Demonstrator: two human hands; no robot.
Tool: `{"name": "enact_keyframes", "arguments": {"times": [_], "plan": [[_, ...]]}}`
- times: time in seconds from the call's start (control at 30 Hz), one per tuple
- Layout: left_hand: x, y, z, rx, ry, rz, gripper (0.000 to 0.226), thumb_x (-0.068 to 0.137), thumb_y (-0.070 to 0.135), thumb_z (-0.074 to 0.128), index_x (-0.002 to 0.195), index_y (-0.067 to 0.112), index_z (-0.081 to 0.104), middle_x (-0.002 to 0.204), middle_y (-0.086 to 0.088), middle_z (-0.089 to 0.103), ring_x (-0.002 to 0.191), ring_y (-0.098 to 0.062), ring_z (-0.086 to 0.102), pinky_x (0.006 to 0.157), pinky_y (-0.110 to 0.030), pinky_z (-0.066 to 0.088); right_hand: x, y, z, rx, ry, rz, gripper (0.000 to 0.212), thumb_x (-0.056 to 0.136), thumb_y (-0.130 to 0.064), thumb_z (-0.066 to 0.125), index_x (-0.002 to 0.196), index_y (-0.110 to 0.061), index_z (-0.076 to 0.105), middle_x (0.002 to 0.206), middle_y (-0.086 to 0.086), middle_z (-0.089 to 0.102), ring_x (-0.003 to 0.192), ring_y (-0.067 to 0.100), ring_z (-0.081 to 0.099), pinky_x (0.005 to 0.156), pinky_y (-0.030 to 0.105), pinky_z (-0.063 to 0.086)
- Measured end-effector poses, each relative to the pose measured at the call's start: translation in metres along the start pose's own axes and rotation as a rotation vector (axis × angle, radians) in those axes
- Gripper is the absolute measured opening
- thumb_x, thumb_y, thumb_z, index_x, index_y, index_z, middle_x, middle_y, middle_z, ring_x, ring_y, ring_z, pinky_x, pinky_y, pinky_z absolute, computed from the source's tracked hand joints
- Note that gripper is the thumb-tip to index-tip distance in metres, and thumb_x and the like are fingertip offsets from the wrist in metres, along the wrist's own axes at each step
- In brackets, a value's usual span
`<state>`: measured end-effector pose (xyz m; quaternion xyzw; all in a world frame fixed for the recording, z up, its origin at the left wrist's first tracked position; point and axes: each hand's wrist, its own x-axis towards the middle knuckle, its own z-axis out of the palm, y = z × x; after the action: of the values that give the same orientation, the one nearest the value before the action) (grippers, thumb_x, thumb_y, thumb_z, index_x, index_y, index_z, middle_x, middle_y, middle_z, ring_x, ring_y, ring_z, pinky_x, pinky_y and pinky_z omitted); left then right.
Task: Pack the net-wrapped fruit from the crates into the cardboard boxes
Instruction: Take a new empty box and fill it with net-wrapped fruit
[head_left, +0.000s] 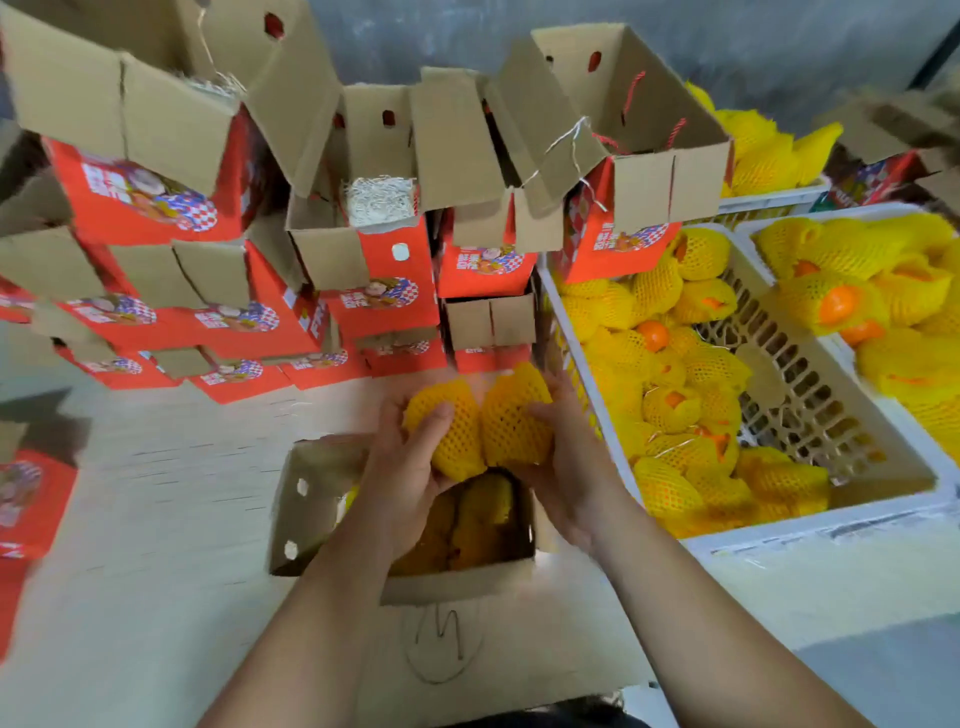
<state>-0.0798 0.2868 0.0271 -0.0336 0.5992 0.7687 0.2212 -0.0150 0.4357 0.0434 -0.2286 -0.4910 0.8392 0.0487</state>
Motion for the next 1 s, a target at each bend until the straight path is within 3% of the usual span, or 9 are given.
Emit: {"name": "enact_keyframes", "arguments": {"times": [0.13,0.23,0.3,0.47,0.67,0.73,0.83,0.93,1.0], "plan": [[-0.002,0.008,-0.065,0.227,0.154,0.023,0.016,0.093,0.045,0.070,0.104,0.044,0.058,0.110,0.004,0.069,0.084,0.005,0.071,0.070,-0.027,0.060,-0.003,0.043,0.052,-0.090,0.060,0.053,0.037,0.098,-0.020,0.046,0.118,-0.040,0.069,0.108,0.000,0.074,0.086,0.014,0.070,0.058,0.030,0.054],[0.003,0.013,-0.100,0.122,0.186,-0.155,0.057,0.075,0.058,0.080,0.120,0.034,0.053,0.119,-0.007,0.062,0.106,-0.020,0.070,0.081,-0.055,0.063,0.000,0.069,0.072,-0.083,0.179,0.077,0.026,0.095,-0.028,0.059,0.121,-0.029,0.063,0.093,0.006,0.067,0.069,0.015,0.065,0.049,0.026,0.050],[0.008,0.010,-0.117,0.063,0.250,-0.273,0.066,0.067,0.054,0.084,0.120,0.033,0.050,0.124,-0.006,0.060,0.109,-0.029,0.066,0.086,-0.061,0.060,0.006,0.085,0.075,-0.160,0.254,0.142,0.030,0.089,-0.034,0.070,0.110,-0.015,0.062,0.086,0.008,0.067,0.062,0.016,0.066,0.049,0.027,0.051],[0.026,-0.019,-0.122,0.462,0.324,-0.300,0.082,0.089,0.030,0.075,0.151,0.026,0.022,0.132,-0.003,0.043,0.096,-0.014,0.050,0.090,-0.033,0.041,0.032,0.123,0.086,-0.563,0.327,0.322,0.066,0.084,-0.039,0.076,0.136,-0.011,0.044,0.119,0.008,0.062,0.098,0.023,0.064,0.087,0.034,0.052],[0.039,-0.037,-0.117,0.797,0.263,-0.436,0.069,0.101,0.012,0.055,0.158,0.008,0.017,0.158,-0.020,0.034,0.142,-0.037,0.041,0.116,-0.043,0.038,0.048,0.146,0.100,-1.087,0.170,0.385,0.056,0.097,-0.040,0.053,0.142,-0.019,0.030,0.152,0.017,0.032,0.133,0.040,0.042,0.110,0.042,0.039],[0.032,-0.040,-0.112,0.820,0.297,-0.413,0.072,0.099,0.022,0.059,0.157,0.015,0.018,0.162,-0.016,0.023,0.148,-0.035,0.030,0.121,-0.046,0.029,0.047,0.140,0.097,-1.299,0.100,0.376,0.063,0.097,-0.047,0.053,0.149,-0.023,0.027,0.158,0.016,0.021,0.140,0.044,0.033,0.111,0.043,0.033],[0.016,-0.036,-0.101,0.918,0.366,-0.261,0.063,0.095,0.028,0.064,0.148,0.022,0.031,0.163,-0.007,0.012,0.149,-0.033,0.017,0.123,-0.046,0.021,0.043,0.125,0.090,-1.331,0.024,0.313,0.061,0.097,-0.043,0.055,0.150,-0.021,0.034,0.154,0.018,0.038,0.137,0.041,0.042,0.111,0.042,0.040],[0.009,-0.027,-0.094,0.921,0.417,-0.018,0.036,0.095,0.030,0.064,0.127,0.028,0.048,0.144,-0.004,0.035,0.132,-0.029,0.036,0.108,-0.038,0.037,0.032,0.111,0.084,-1.155,0.048,0.190,0.044,0.097,-0.026,0.056,0.140,-0.019,0.046,0.129,0.014,0.062,0.103,0.029,0.063,0.085,0.033,0.051],[0.008,-0.023,-0.084,0.808,0.282,0.116,0.016,0.099,0.026,0.060,0.114,0.028,0.054,0.127,0.000,0.053,0.117,-0.021,0.052,0.090,-0.024,0.041,0.024,0.100,0.080,-1.026,0.069,0.085,0.032,0.097,-0.018,0.054,0.130,-0.020,0.055,0.115,0.006,0.069,0.088,0.025,0.063,0.069,0.026,0.045]]}}
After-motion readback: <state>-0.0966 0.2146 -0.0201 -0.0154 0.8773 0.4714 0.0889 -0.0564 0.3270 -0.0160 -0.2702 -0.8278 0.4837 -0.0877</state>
